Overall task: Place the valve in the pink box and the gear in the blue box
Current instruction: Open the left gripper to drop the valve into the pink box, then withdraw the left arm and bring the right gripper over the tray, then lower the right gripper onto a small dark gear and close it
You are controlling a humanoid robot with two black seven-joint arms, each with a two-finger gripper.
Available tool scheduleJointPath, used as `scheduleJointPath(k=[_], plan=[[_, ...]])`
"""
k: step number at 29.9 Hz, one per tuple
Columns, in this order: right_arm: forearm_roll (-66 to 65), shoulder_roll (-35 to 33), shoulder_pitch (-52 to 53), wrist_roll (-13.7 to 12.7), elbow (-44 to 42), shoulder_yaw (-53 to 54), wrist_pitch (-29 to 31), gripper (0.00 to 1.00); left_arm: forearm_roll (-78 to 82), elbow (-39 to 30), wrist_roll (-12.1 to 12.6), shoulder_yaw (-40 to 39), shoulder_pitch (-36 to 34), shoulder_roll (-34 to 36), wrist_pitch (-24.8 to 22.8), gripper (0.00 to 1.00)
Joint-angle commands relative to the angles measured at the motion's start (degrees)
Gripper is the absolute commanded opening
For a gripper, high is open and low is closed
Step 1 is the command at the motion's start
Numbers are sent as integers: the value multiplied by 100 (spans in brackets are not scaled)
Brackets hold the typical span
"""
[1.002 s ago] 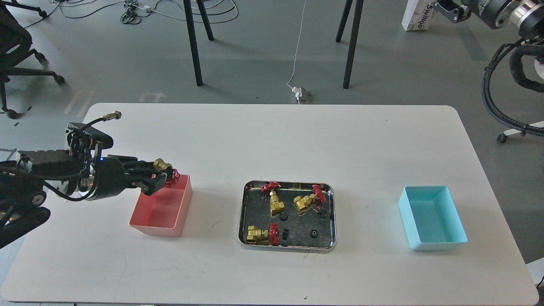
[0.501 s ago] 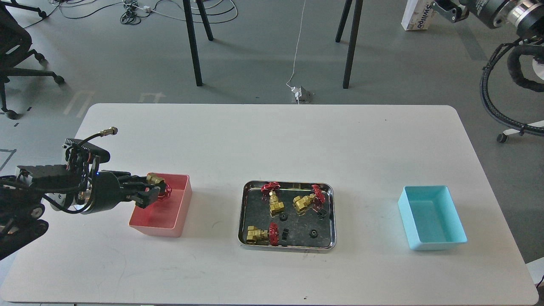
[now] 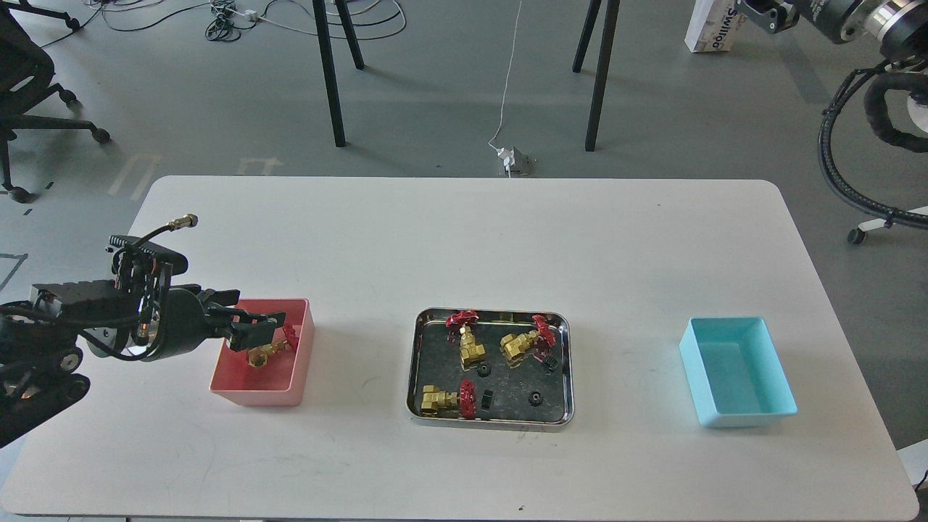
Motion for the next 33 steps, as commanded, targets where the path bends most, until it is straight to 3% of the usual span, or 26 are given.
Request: scheduleJointPath(k=[1,4,8,12,17,21,25,33], plan=[[-241,39,29,-111,86,-54,109,99,-272,152,-23,-668,-18,-91,-26,100],[-1083,259,362,-182,288,-544,469,99,-1132,651,-23,-1661,-202,-267,-9,100],[-2182,496,1222,-147,868,-2299,601,99,-2196,1320,-14,-2445,-1219,-434,27,100],[-2912,1128,1901,-85,965,-3971,751,99,-2970,2005,-14,-2560,-2161,-391,158,100],[-4019,1340,1998,-33,1658,-5431,1006,99,-3648,2454,-6,-2560,-3207,-329,264,100],[-4575,1664,2069,204,1932,-6609,1015,99,-4043,2701,21,-2552,-3919,-320,317,100],[-4593,1990,2086,345,1932,-7103,1015,99,-4141,2701,38,-2552,-4228,-311,334,100],[-4531,3088,2007,354,1450,-7331,752,92,-4158,2701,38,-2560,-4413,-338,343,100]])
